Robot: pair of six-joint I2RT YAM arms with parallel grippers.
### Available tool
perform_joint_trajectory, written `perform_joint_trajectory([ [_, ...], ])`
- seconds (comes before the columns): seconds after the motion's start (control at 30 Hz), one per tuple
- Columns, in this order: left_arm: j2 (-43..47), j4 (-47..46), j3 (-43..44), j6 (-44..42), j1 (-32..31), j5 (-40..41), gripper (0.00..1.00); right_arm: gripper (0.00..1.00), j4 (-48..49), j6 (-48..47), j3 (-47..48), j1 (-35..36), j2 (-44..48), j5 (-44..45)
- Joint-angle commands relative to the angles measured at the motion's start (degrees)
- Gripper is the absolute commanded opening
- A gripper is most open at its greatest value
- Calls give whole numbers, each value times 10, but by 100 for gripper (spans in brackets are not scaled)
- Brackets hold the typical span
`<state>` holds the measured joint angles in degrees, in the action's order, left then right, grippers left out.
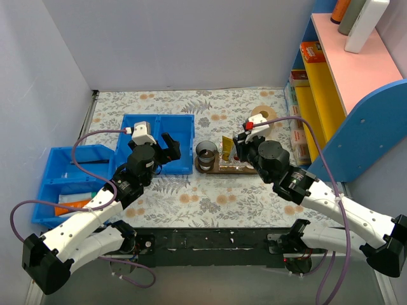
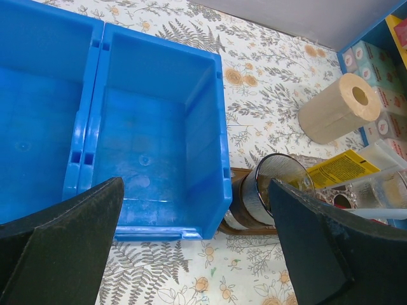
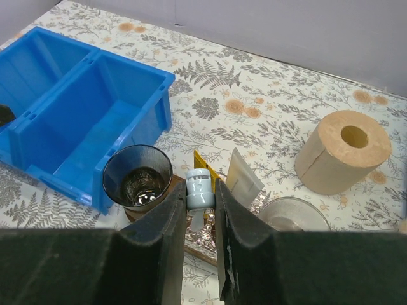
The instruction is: Prepare toiletry sets of a toothbrush and toothpaste on the tray
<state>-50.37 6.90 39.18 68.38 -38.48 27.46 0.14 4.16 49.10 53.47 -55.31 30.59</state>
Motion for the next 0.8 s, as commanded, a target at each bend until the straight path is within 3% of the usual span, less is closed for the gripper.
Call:
perform_joint_trajectory([
  [0.0,6,0,19,-7,-2,9,98,1,45,-11,-1,13,2,46],
  [0.77,11,0,13,-2,-2,10,98,1,161,-70,-59,38,-58,95],
])
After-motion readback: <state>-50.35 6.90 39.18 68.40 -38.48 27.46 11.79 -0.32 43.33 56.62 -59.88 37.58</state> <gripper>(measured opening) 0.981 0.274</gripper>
